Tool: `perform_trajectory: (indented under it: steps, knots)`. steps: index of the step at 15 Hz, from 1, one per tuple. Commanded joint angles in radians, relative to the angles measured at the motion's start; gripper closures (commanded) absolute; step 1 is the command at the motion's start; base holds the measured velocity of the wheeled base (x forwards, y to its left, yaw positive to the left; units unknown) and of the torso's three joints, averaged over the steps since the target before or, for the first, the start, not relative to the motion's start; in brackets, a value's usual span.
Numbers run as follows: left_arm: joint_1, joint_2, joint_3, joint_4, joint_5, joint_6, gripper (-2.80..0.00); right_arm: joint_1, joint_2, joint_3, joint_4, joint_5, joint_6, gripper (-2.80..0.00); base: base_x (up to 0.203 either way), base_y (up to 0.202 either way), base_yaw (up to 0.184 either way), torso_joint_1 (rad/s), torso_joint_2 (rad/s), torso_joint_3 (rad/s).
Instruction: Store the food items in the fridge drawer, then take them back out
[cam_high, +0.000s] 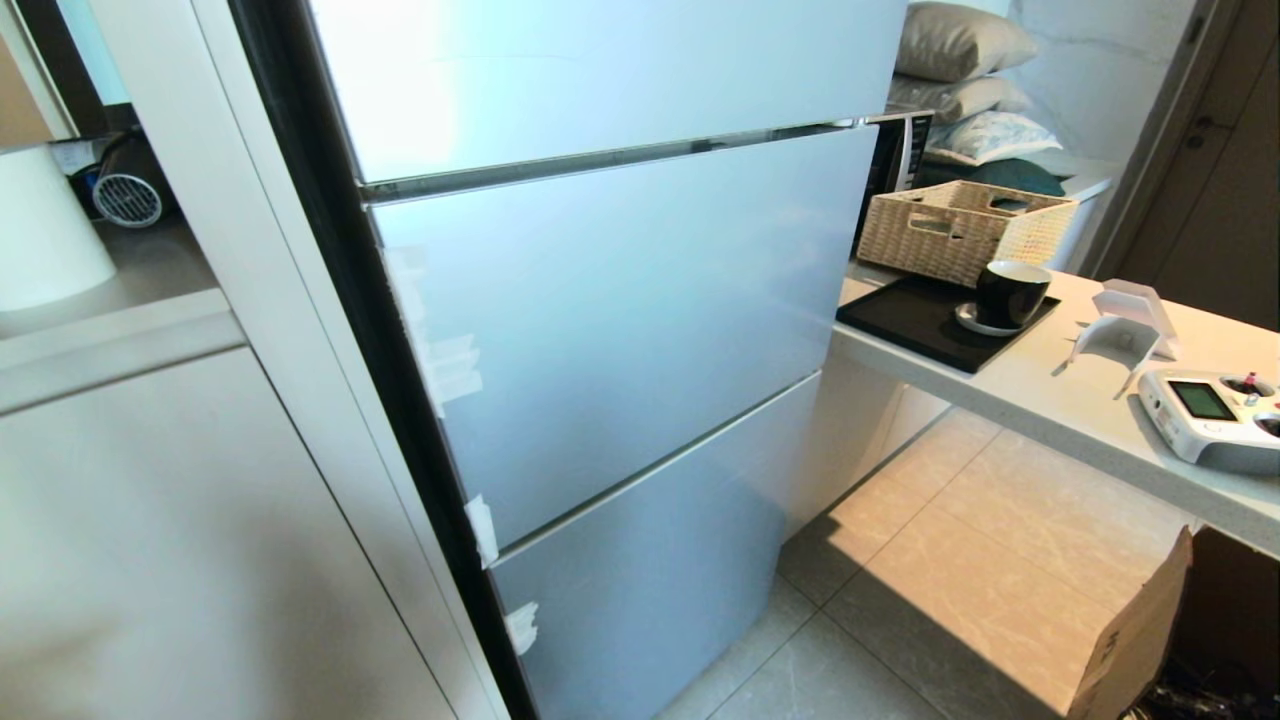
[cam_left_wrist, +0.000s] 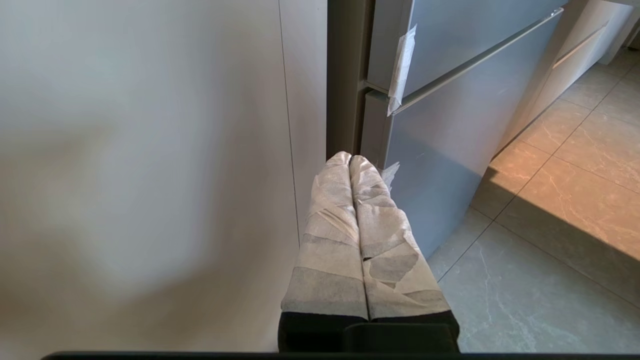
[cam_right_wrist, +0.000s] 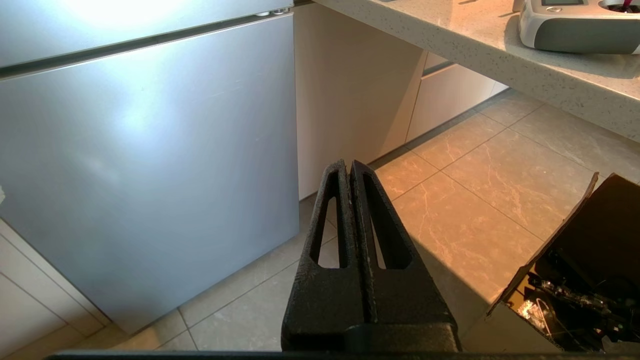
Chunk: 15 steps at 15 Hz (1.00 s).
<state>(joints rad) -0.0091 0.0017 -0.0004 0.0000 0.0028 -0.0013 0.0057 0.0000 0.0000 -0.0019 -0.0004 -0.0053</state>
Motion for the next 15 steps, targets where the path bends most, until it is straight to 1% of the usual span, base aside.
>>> perform_trajectory:
  steps: [1, 2, 3, 4, 5, 6, 8, 10, 11, 12, 14, 15]
  knots:
    - [0.000, 0.001, -0.009, -0.007, -0.001, 0.003, 0.00, 0.000, 0.002, 0.000, -0.001, 0.000, -0.001, 0.00, 0.000, 0.000, 0.000, 0.000, 0.00, 0.000]
    - [0.000, 0.003, -0.055, -0.019, -0.002, -0.003, 0.00, 0.000, 0.002, 0.000, -0.001, 0.000, -0.001, 0.00, 0.000, 0.000, 0.000, 0.000, 0.00, 0.000]
    - [0.000, 0.020, -0.131, -0.020, -0.004, -0.017, 0.00, 0.000, 0.002, 0.000, -0.001, 0.000, -0.001, 0.00, 0.000, 0.000, 0.000, 0.000, 0.00, 0.000]
    - [0.000, 0.067, -0.182, -0.019, -0.008, -0.028, 0.00, 0.000, 0.002, 0.000, -0.001, 0.000, -0.001, 0.00, 0.000, 0.000, 0.000, 0.000, 0.00, 0.000]
    - [-0.004, 0.144, -0.217, -0.021, -0.011, -0.039, 0.00, 0.000, 0.002, 0.000, -0.001, -0.001, -0.001, 0.00, 0.000, 0.000, 0.000, 0.000, 0.00, 0.000]
    - [-0.012, 0.246, -0.249, -0.031, -0.013, -0.068, 0.00, 0.000, 0.002, 0.000, -0.001, -0.001, -0.001, 0.00, 0.000, 0.000, 0.000, 0.000, 0.00, 0.000]
    - [-0.033, 0.476, -0.303, -0.100, -0.017, -0.192, 0.00, 0.000, 0.002, 0.000, -0.001, -0.001, -0.001, 0.00, 0.000, 0.000, 0.000, 0.000, 0.00, 0.000]
    - [-0.047, 0.720, -0.353, -0.234, -0.018, -0.352, 0.00, 0.000, 0.002, 0.000, -0.001, 0.000, -0.001, 0.00, 0.000, 0.000, 0.000, 0.000, 0.00, 0.000]
    - [-0.052, 0.820, -0.374, -0.306, -0.020, -0.421, 0.00, 0.000, 0.002, 0.000, -0.001, -0.001, -0.001, 0.00, 0.000, 0.000, 0.000, 0.000, 0.00, 0.000]
    - [-0.060, 0.909, -0.398, -0.380, -0.022, -0.492, 0.00, 0.000, 0.002, 0.000, -0.001, 0.000, -0.001, 0.00, 0.000, 0.000, 0.000, 0.000, 0.00, 0.000]
    - [-0.106, 1.030, -0.470, -0.473, -0.029, -0.640, 0.00, 0.000, 0.002, 0.000, -0.001, 0.000, -0.001, 0.00, 0.000, 0.000, 0.000, 0.000, 0.00, 0.000]
    - [-0.136, 1.075, -0.502, -0.494, -0.028, -0.679, 0.00, 0.000, 0.002, 0.000, -0.001, 0.000, -0.001, 0.00, 0.000, 0.000, 0.000, 0.000, 0.00, 0.000]
